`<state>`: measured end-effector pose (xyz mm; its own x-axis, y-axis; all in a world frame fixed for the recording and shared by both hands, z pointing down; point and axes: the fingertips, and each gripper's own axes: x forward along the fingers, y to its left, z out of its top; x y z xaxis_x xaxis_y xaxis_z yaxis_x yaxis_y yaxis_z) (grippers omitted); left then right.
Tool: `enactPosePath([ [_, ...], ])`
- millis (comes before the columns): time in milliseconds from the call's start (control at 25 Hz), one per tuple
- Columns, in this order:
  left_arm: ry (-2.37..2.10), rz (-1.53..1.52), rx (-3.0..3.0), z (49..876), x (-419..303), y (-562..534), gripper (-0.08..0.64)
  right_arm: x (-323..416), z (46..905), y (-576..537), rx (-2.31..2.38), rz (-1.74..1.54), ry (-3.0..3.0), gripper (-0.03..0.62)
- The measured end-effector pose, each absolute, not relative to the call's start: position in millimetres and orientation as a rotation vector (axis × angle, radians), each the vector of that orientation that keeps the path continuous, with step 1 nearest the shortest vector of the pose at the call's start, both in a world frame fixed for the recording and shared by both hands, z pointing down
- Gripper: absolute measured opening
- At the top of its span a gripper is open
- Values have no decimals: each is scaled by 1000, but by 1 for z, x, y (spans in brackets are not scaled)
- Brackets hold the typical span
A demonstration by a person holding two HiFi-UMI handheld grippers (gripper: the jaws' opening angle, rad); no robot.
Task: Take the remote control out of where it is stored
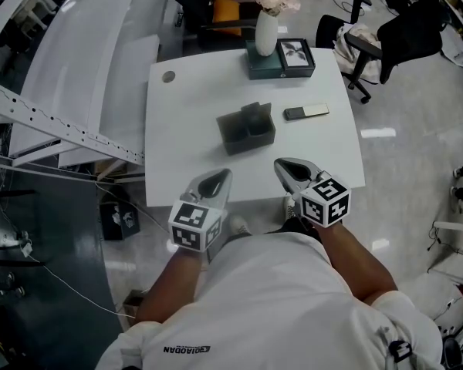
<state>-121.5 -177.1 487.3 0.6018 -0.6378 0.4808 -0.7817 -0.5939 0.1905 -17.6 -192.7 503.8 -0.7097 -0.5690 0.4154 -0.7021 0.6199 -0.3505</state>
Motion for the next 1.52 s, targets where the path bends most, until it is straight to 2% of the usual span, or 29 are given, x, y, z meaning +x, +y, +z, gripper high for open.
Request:
enactPosePath([
  [360, -1155, 524, 2450, 490, -122, -180, 2, -26, 504, -198, 970, 634, -2574, 5],
  [720, -1191, 565, 2395, 498, -130, -185, 3, -31, 495, -237, 892, 304, -2504, 8],
  [880, -1212, 589, 2372, 504, -136, -190, 3, -36, 497, -263, 841, 128, -2427, 55],
  [1120, -1234, 594, 2320, 510, -144, -200, 3, -46, 499, -305, 715, -153, -2291, 169],
  [1280, -1247, 628, 2283, 517, -147, -205, 3, -56, 506, -324, 573, -208, -2249, 218],
  [1520, -1284, 628, 2235, 521, -154, -210, 3, -66, 517, -336, 384, -284, -2200, 227],
])
